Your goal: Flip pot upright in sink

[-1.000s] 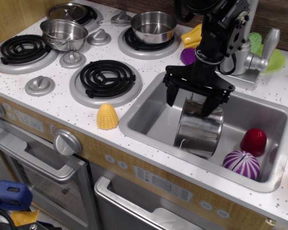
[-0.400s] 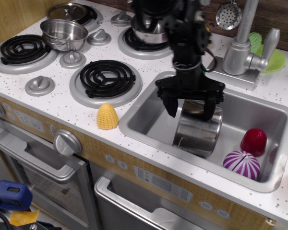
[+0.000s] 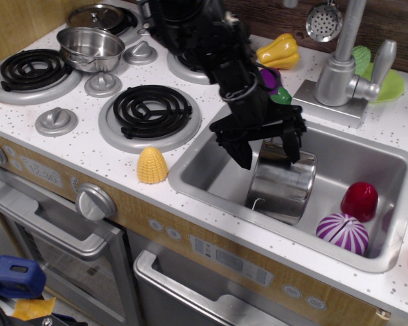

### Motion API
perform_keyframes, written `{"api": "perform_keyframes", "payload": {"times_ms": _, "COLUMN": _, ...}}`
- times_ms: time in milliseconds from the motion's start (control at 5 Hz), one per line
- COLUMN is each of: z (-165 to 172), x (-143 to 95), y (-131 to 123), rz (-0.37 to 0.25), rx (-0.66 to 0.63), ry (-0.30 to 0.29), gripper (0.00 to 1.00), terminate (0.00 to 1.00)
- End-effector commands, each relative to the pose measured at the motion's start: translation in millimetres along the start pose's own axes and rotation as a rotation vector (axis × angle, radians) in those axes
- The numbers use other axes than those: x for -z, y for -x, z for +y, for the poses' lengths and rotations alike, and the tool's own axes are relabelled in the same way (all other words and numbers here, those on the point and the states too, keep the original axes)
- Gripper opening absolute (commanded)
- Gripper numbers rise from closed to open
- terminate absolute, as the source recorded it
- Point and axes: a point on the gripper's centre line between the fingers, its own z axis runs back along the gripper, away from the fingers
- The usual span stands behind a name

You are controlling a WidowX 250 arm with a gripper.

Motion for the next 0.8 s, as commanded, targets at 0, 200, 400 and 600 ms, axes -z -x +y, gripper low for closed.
{"api": "perform_keyframes", "payload": {"times_ms": 0, "z": -18, "x": -5, "y": -9, "rz": -0.072, "rx": -0.010, "ry": 0.097, "gripper": 1.00, "terminate": 0.00}}
{"api": "perform_keyframes", "payload": {"times_ms": 200, "z": -26, "x": 5, "y": -1, "rz": -0.136, "rx": -0.025, "ry": 0.142, "gripper": 1.00, "terminate": 0.00}}
{"api": "perform_keyframes", "payload": {"times_ms": 400, "z": -29, "x": 14, "y": 3, "rz": -0.171, "rx": -0.025, "ry": 0.156, "gripper": 1.00, "terminate": 0.00}}
{"api": "perform_keyframes", "payload": {"times_ms": 600, "z": -28, "x": 17, "y": 1, "rz": -0.188, "rx": -0.034, "ry": 0.159, "gripper": 0.00, "terminate": 0.00}}
